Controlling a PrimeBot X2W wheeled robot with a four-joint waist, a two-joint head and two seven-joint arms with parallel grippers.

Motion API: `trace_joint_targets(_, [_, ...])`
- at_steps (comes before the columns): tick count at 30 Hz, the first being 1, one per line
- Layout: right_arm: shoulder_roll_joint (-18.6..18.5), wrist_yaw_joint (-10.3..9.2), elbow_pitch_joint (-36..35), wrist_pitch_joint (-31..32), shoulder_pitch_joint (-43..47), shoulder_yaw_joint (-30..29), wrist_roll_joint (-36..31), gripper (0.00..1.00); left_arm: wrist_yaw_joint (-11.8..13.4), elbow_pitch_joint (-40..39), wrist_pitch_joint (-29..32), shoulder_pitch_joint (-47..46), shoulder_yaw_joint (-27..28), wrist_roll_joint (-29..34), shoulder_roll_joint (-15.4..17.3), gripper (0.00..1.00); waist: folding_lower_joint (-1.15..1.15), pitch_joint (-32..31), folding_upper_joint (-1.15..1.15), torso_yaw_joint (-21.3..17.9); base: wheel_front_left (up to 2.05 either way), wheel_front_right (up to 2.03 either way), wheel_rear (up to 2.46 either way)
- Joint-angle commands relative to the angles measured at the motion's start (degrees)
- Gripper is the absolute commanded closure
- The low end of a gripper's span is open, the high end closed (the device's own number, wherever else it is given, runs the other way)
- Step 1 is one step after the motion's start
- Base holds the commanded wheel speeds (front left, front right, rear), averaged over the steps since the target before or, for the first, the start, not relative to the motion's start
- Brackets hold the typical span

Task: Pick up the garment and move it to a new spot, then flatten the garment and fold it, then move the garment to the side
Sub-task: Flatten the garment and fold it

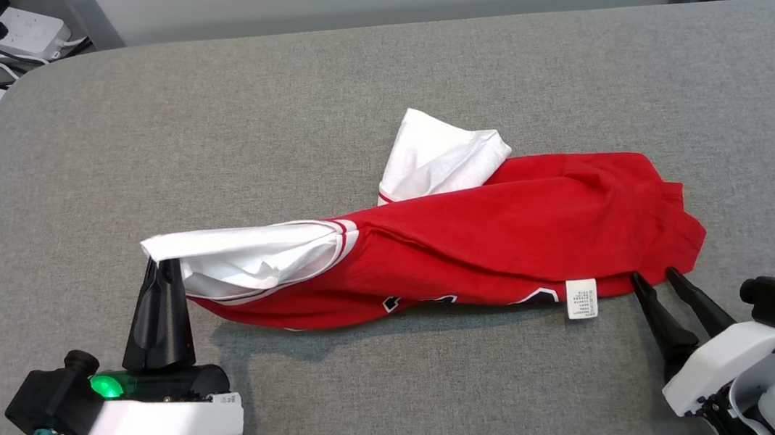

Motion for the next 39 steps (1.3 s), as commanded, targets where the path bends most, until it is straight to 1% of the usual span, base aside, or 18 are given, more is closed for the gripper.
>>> trace_joint_targets(1, [-0.7, 0.0, -0.2, -0.8, -1.5, 1.4, 0.8, 0.24, 0.0, -2.0, -0.5, -1.1, 1.7, 0.3, 0.5, 1.0, 0.0, 0.0, 0.0, 0.1, 0.0, 0.0, 0.0])
trace_joint_targets(2, [-0.6, 0.0, 0.7, -0.8, -2.0, 2.1, 1.3, 0.29, -0.1, -2.1, -0.5, -1.0, 1.6, 0.3, 0.5, 1.0, 0.0, 0.0, 0.0, 0.2, 0.0, 0.0, 0.0])
trace_joint_targets(3, [-0.5, 0.0, 1.6, -0.8, -2.5, 2.9, 1.8, 0.31, -0.1, -2.2, -0.5, -1.0, 1.5, 0.3, 0.5, 1.0, 0.0, 0.0, 0.0, 0.3, 0.0, 0.0, 0.0])
trace_joint_targets(5, [-0.4, 0.0, 3.2, -0.8, -3.7, 4.3, 2.3, 0.32, -0.2, -2.6, -0.5, -1.0, 1.1, 0.3, 0.5, 1.0, 0.0, 0.0, 0.0, 0.5, 0.0, 0.0, 0.0])
trace_joint_targets(6, [-0.4, 0.0, 3.8, -0.8, -4.2, 4.9, 2.5, 0.27, -0.2, -2.8, -0.5, -0.9, 0.9, 0.3, 0.5, 1.0, 0.0, 0.0, 0.0, 0.6, 0.0, 0.0, 0.0])
trace_joint_targets(7, [-0.2, 0.0, 4.7, -0.8, -5.3, 5.8, 2.6, 0.28, -0.2, -3.1, -0.5, -0.8, 0.6, 0.2, 0.4, 1.0, 0.0, -0.1, 0.0, 0.8, 0.0, 0.0, 0.0])
trace_joint_targets(8, [-0.2, 0.0, 5.1, -0.8, -5.7, 6.1, 2.4, 0.43, -0.2, -3.2, -0.5, -0.7, 0.5, 0.2, 0.4, 1.0, 0.0, -0.1, 0.0, 0.9, 0.0, 0.0, 0.0])
trace_joint_targets(9, [-0.2, 0.0, 5.1, -0.8, -5.7, 6.1, 2.4, 0.43, -0.2, -3.2, -0.5, -0.7, 0.5, 0.2, 0.4, 1.0, 0.0, -0.1, 0.0, 0.9, 0.0, 0.0, 0.0])
trace_joint_targets(10, [-0.3, 0.0, 5.3, -0.8, -6.1, 6.4, 2.1, 0.52, -0.2, -3.4, -0.5, -0.6, 0.3, 0.2, 0.4, 1.0, 0.0, -0.2, 0.0, 1.0, 0.0, 0.0, 0.0])
trace_joint_targets(11, [-0.4, 0.0, 5.3, -0.8, -6.3, 6.4, 1.8, 0.55, -0.2, -3.4, -0.5, -0.5, 0.2, 0.2, 0.4, 1.0, 0.0, -0.2, 0.0, 1.1, 0.0, 0.0, 0.0])
trace_joint_targets(12, [-0.4, 0.0, 5.3, -0.8, -6.5, 6.3, 1.4, 0.72, -0.2, -3.5, -0.5, -0.4, 0.1, 0.2, 0.4, 1.0, 0.0, -0.2, 0.0, 1.2, 0.0, 0.0, 0.0])
trace_joint_targets(13, [-0.5, 0.0, 5.1, -0.8, -6.6, 6.1, 0.7, 0.95, -0.2, -3.5, -0.5, -0.3, 0.1, 0.2, 0.4, 1.0, 0.0, -0.3, 0.0, 1.2, 0.0, 0.0, 0.0])
trace_joint_targets(14, [-0.7, 0.0, 4.8, -0.8, -6.6, 5.7, -0.1, 1.0, -0.2, -3.6, -0.5, -0.1, 0.1, 0.2, 0.4, 1.0, 0.0, -0.3, 0.0, 1.3, 0.0, 0.0, 0.0])
trace_joint_targets(21, [-1.4, 0.0, -0.6, -0.8, -3.7, -0.5, -5.5, 1.0, 0.0, -3.9, -0.5, 0.6, 0.6, 0.2, 0.3, 1.0, 0.0, -1.2, 0.0, 0.7, 0.0, 0.0, 0.0])
trace_joint_targets(29, [-4.3, 0.0, -12.1, -0.8, -1.8, -10.9, -14.8, 1.0, -0.6, -8.2, -0.5, -0.1, 1.7, -0.8, 1.1, 1.0, 0.0, -3.1, 0.0, -1.5, 0.0, 0.0, 0.0])
trace_joint_targets(34, [-6.0, 0.0, -19.2, -0.8, -3.1, -14.0, -18.1, 1.0, -0.9, -12.8, 0.5, -2.4, 0.0, -3.9, 5.8, 1.0, 0.0, -4.4, 0.0, -2.9, 0.0, 0.0, 0.0])
trace_joint_targets(37, [-7.5, 0.0, -22.4, -0.8, -5.7, -13.6, -17.2, 1.0, -1.0, -16.0, 2.6, -5.6, -0.3, -7.3, 9.9, 1.0, 0.0, -5.3, 0.0, -3.8, 0.0, 0.0, 0.0])
trace_joint_targets(39, [-9.5, 0.0, -23.2, -0.8, -7.8, -12.7, -17.6, 1.0, -1.0, -18.2, 4.3, -8.1, -0.8, -9.6, 13.1, 1.0, 0.0, -5.9, 0.0, -4.4, 0.0, 0.0, 0.0])
